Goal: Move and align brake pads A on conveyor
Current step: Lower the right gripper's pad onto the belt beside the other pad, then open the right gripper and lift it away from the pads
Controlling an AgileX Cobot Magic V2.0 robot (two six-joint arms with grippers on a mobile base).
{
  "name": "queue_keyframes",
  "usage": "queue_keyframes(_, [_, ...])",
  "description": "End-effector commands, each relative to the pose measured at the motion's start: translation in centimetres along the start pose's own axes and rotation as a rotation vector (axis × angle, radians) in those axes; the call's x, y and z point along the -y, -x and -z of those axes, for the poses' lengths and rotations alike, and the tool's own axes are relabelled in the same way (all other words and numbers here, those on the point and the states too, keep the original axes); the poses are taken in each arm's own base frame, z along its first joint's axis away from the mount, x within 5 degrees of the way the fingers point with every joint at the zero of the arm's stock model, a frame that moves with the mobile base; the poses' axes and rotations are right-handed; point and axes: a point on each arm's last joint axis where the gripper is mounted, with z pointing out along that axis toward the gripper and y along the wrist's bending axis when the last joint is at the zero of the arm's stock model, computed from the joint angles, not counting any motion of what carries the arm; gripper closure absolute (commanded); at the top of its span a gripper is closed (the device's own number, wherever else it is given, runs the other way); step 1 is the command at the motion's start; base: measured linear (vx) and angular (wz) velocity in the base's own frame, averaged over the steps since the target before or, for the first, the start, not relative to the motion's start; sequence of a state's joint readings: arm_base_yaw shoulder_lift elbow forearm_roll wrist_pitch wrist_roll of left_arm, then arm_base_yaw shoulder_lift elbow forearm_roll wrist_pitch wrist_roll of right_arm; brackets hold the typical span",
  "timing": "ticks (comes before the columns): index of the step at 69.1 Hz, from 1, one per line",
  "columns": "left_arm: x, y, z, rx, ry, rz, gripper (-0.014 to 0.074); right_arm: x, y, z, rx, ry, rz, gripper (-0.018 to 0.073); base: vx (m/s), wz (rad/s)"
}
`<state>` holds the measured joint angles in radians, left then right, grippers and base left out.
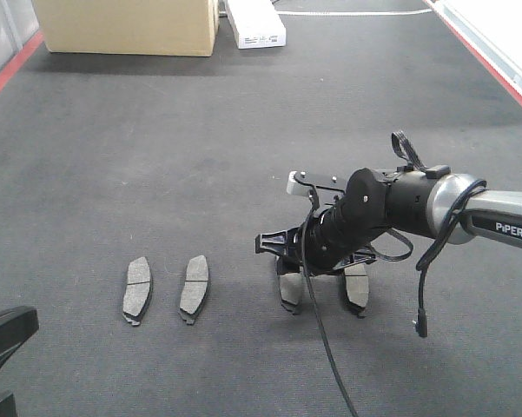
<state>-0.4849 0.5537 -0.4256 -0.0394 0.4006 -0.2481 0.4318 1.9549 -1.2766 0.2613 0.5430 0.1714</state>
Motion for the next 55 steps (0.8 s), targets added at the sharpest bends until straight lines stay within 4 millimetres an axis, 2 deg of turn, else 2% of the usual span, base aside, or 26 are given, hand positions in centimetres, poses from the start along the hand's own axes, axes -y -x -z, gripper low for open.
queue_keyframes(1, [0.4, 1.3, 0.3, 0.089, -0.029, 0.000, 0.0603, -0.8, 1.7, 2.7, 0.110, 0.039, 0.002, 0.0223, 0.00, 0.00])
queue_keyframes(21, [0.4, 1.3, 0.3, 0.089, -0.029, 0.000, 0.0603, -0.9, 1.6, 2.8, 0.099, 0.042, -0.003, 0.0225, 0.00, 0.00])
queue_keyframes(26, [0.4, 1.3, 0.3, 0.089, -0.029, 0.000, 0.0603, -1.0, 1.4, 3.4, 0.088, 0.044, 0.004, 0.0263, 0.00, 0.00])
queue_keyframes(30, [0.4, 1.3, 0.3, 0.089, -0.029, 0.000, 0.0603, -1.1, 1.4, 4.3, 0.091, 0.046, 0.022, 0.0349, 0.00, 0.00])
queue_keyframes(38, [0.4, 1.3, 0.3, 0.089, -0.029, 0.000, 0.0603, -1.3, 1.7, 6.3, 0.133, 0.031, 0.077, 0.0578, 0.00, 0.00])
queue_keyframes(47, [0.4, 1.3, 0.3, 0.089, -0.029, 0.000, 0.0603, -0.1, 2.0, 8.8, 0.170, 0.006, 0.068, 0.0571, 0.00, 0.00])
queue_keyframes(55, [0.4, 1.3, 0.3, 0.089, -0.029, 0.000, 0.0603, 2.9, 1.5, 11.4, 0.238, -0.044, 0.042, 0.0569, 0.00, 0.00])
